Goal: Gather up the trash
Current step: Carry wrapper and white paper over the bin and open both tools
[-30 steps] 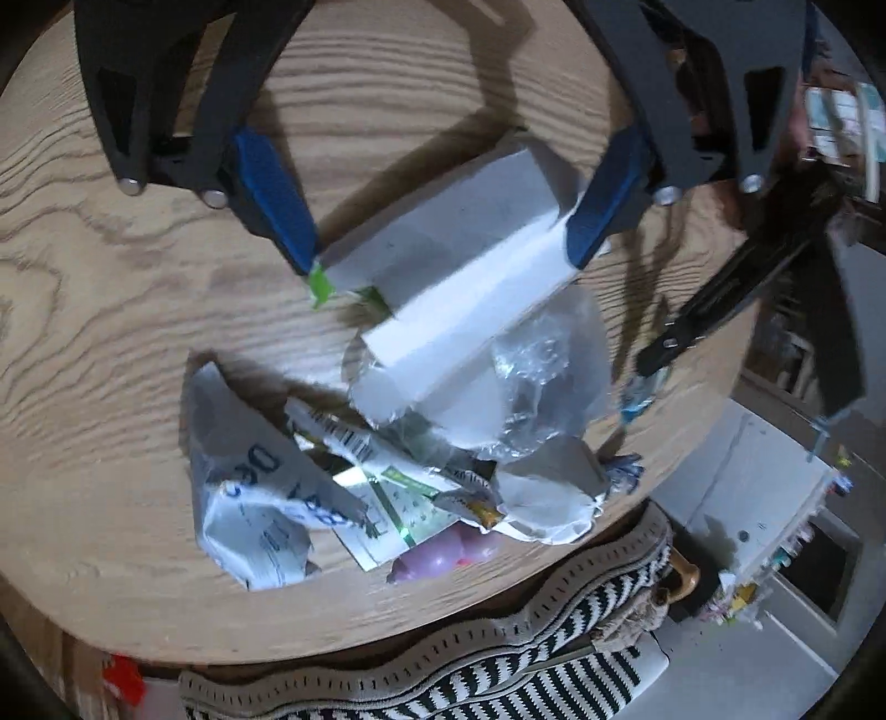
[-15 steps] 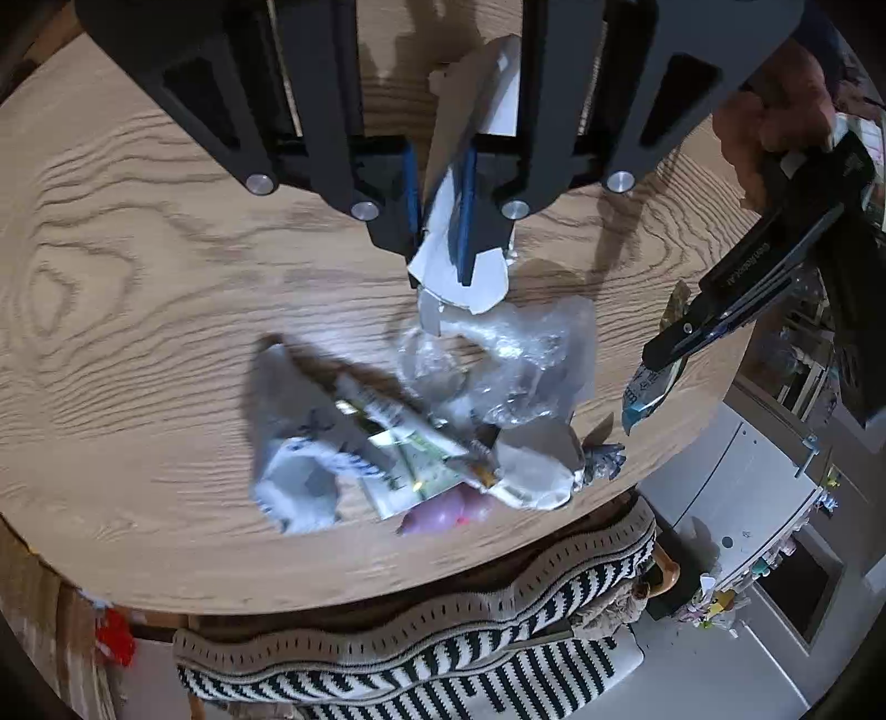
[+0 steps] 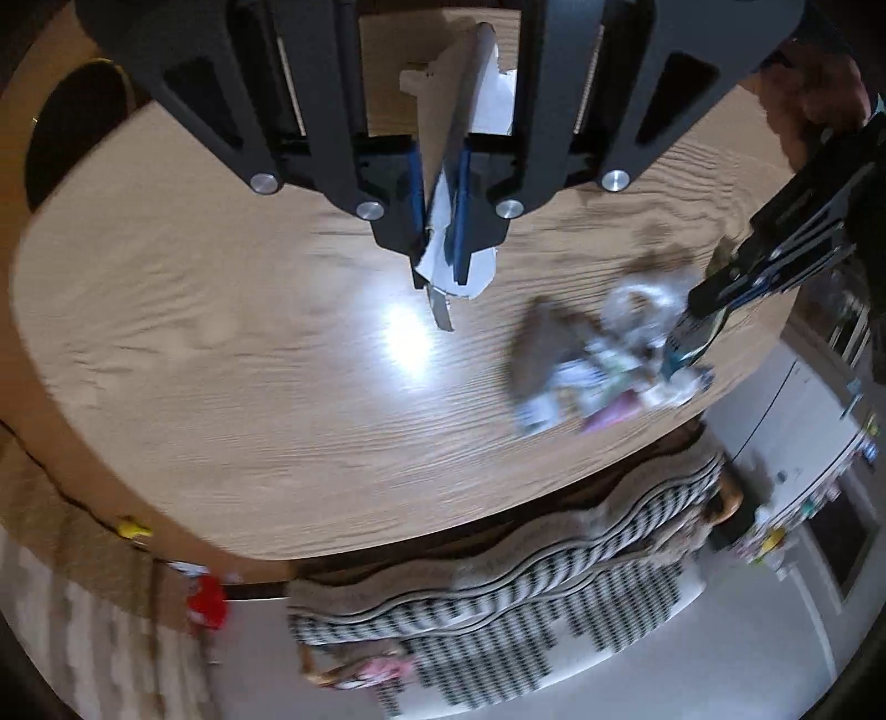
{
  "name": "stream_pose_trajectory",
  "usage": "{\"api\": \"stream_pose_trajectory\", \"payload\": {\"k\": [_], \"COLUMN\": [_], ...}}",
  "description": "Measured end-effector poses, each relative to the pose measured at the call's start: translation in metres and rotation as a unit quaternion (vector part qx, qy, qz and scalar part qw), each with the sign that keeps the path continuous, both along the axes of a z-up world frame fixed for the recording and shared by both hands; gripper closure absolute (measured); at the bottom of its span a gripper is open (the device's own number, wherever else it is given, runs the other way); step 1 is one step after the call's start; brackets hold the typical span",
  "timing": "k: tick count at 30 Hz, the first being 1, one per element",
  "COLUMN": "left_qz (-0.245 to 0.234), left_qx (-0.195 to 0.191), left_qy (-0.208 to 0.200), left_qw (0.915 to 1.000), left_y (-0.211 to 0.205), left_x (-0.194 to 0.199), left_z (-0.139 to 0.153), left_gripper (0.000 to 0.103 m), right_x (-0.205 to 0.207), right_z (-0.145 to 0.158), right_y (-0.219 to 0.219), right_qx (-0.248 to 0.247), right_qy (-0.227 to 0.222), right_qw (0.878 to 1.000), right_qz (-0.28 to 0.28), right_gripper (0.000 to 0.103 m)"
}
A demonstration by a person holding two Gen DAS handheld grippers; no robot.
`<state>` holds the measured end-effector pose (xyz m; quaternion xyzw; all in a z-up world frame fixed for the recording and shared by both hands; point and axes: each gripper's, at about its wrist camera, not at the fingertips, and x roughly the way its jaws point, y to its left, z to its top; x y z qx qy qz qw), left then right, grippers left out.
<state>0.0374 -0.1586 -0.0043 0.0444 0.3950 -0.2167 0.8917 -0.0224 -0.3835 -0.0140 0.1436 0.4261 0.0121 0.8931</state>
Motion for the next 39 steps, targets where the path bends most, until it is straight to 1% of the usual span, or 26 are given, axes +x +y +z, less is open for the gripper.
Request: {"api": "stream_pose_trajectory", "payload": {"k": [5,8,11,14,17,21,27,30,34,39], "left_qz": [-0.056,-0.092,-0.122,-0.162,-0.193,-0.24,-0.289,-0.304,-0.312,-0.316], "left_qx": [0.005,0.005,0.004,0.008,0.012,0.007,0.008,0.009,0.01,0.012], "left_qy": [0.004,0.01,0.012,0.011,0.01,0.014,0.024,0.03,0.039,0.047], "left_qw": [0.9984,0.9957,0.9925,0.9867,0.981,0.9707,0.9569,0.952,0.9492,0.9475], "left_y": [-0.062,-0.106,-0.141,-0.188,-0.222,-0.275,-0.333,-0.357,-0.376,-0.393], "left_x": [-0.016,-0.027,-0.039,-0.055,-0.069,-0.089,-0.113,-0.121,-0.121,-0.118], "left_z": [-0.002,-0.006,-0.009,-0.015,-0.02,-0.029,-0.048,-0.057,-0.067,-0.075], "left_gripper": [0.087,0.087,0.087,0.087,0.087,0.087,0.087,0.087,0.087,0.087], "right_x": [-0.032,-0.055,-0.081,-0.105,-0.127,-0.15,-0.171,-0.178,-0.184,-0.186], "right_z": [0.0,-0.005,-0.006,-0.011,-0.02,-0.034,-0.058,-0.069,-0.079,-0.08], "right_y": [-0.071,-0.115,-0.155,-0.193,-0.226,-0.263,-0.299,-0.314,-0.325,-0.335], "right_qx": [-0.008,-0.001,-0.007,-0.003,0.0,-0.001,-0.002,-0.002,0.002,0.003], "right_qy": [-0.008,-0.008,-0.013,-0.012,-0.005,0.007,0.03,0.04,0.048,0.047], "right_qw": [0.998,0.995,0.99,0.985,0.978,0.97,0.962,0.958,0.954,0.949], "right_qz": [-0.064,-0.102,-0.14,-0.175,-0.207,-0.242,-0.271,-0.284,-0.296,-0.311], "right_gripper": [0.093,0.093,0.094,0.095,0.095,0.095,0.095,0.095,0.095,0.095]}}
